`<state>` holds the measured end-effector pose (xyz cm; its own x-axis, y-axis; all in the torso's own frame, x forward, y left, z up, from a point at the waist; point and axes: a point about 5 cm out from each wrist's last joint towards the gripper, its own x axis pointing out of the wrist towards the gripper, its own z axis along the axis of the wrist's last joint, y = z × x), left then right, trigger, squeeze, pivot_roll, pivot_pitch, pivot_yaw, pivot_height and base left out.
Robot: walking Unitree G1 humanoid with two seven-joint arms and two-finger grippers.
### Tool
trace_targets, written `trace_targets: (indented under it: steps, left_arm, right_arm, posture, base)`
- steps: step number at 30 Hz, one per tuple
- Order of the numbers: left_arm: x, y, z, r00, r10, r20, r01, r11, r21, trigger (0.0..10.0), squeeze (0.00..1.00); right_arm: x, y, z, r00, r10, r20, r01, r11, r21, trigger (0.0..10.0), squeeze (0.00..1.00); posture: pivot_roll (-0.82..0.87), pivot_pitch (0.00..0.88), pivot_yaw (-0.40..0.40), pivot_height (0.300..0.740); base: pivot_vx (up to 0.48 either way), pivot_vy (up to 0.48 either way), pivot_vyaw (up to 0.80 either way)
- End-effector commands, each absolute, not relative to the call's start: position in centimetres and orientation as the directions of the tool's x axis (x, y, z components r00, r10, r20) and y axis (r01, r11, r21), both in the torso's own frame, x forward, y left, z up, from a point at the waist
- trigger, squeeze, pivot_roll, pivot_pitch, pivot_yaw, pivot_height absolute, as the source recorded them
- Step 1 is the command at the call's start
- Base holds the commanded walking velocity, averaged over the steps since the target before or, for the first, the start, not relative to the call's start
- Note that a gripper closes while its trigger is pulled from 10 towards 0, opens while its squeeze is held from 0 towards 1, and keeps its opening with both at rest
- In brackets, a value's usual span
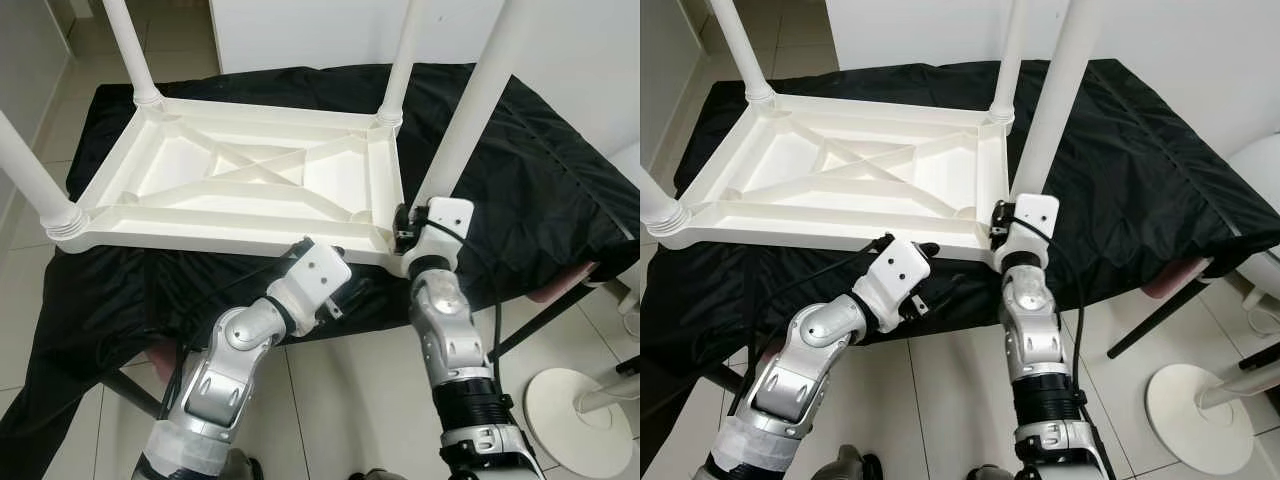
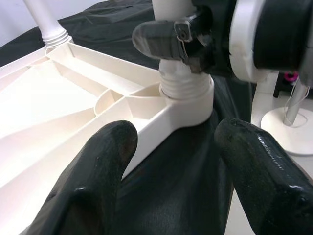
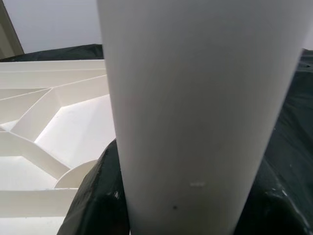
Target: Building children table
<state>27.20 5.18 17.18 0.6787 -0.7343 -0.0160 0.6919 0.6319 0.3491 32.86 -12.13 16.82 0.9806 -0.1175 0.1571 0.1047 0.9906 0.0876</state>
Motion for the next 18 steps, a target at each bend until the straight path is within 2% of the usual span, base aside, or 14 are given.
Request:
trace_targets:
  steps: [1, 5, 6, 13, 14, 15, 16, 17, 18]
  left_arm:
    - [27.7, 5.8, 16.9, 0.775, -0.631, 0.009, 0.594, 0.734, 0.331, 10.0, 0.00]
    - [27.7, 5.9, 16.9, 0.776, -0.630, 0.008, 0.593, 0.734, 0.330, 10.0, 0.00]
    - [27.7, 6.0, 16.8, 0.777, -0.629, 0.008, 0.590, 0.733, 0.338, 10.0, 0.00]
    - [27.7, 6.1, 16.9, 0.779, -0.627, 0.009, 0.587, 0.733, 0.344, 10.0, 0.00]
    - [27.7, 6.1, 16.8, 0.779, -0.627, 0.009, 0.586, 0.733, 0.347, 10.0, 0.00]
    - [27.7, 6.2, 16.8, 0.781, -0.625, 0.006, 0.583, 0.732, 0.351, 10.0, 0.00]
    - [27.8, 6.3, 16.8, 0.782, -0.623, 0.003, 0.583, 0.733, 0.351, 10.0, 0.00]
    - [27.8, 6.3, 16.8, 0.782, -0.623, 0.003, 0.583, 0.733, 0.351, 10.0, 0.00]
    - [27.8, 6.3, 16.8, 0.783, -0.622, -0.002, 0.584, 0.734, 0.348, 10.0, 0.00]
  right_arm:
    - [32.4, -11.8, 15.1, 0.989, -0.116, 0.089, 0.105, 0.988, 0.115, 10.0, 0.00]
    - [32.1, -12.1, 16.0, 0.987, -0.089, 0.130, 0.062, 0.978, 0.201, 10.0, 0.00]
    - [31.9, -12.7, 16.7, 0.982, -0.051, 0.180, 0.003, 0.965, 0.261, 10.0, 1.00]
    - [31.7, -13.5, 17.3, 0.980, -0.044, 0.193, 0.003, 0.979, 0.205, 10.0, 1.00]
    - [31.8, -13.7, 17.1, 0.984, -0.029, 0.175, 0.000, 0.986, 0.166, 10.0, 1.00]
    - [31.9, -14.1, 17.1, 0.986, 0.046, 0.163, -0.067, 0.990, 0.124, 10.0, 1.00]
    - [31.9, -14.4, 17.0, 0.981, 0.114, 0.154, -0.127, 0.989, 0.077, 10.0, 0.62]
    - [31.9, -14.4, 17.0, 0.981, 0.114, 0.154, -0.127, 0.989, 0.077, 10.0, 0.62]
    - [32.0, -14.9, 17.0, 0.977, 0.155, 0.147, -0.164, 0.985, 0.049, 10.0, 0.00]
  posture:
    - [-0.08, 0.082, 0.009, 0.740]
    - [-0.08, 0.079, 0.006, 0.740]
    - [-0.08, 0.073, 0.006, 0.740]
    - [-0.08, 0.063, 0.006, 0.740]
    - [-0.08, 0.063, 0.006, 0.740]
    - [-0.08, 0.060, 0.005, 0.740]
    - [-0.08, 0.061, 0.007, 0.740]
    - [-0.08, 0.061, 0.007, 0.740]
    - [-0.08, 0.060, 0.007, 0.740]
  base:
    - [0.000, 0.000, 0.00]
    - [0.000, 0.000, 0.00]
    - [0.000, 0.000, 0.00]
    - [0.000, 0.000, 0.00]
    - [0.000, 0.000, 0.00]
    - [0.000, 0.000, 0.00]
    - [0.000, 0.000, 0.00]
    - [0.000, 0.000, 0.00]
    - [0.000, 0.000, 0.00]
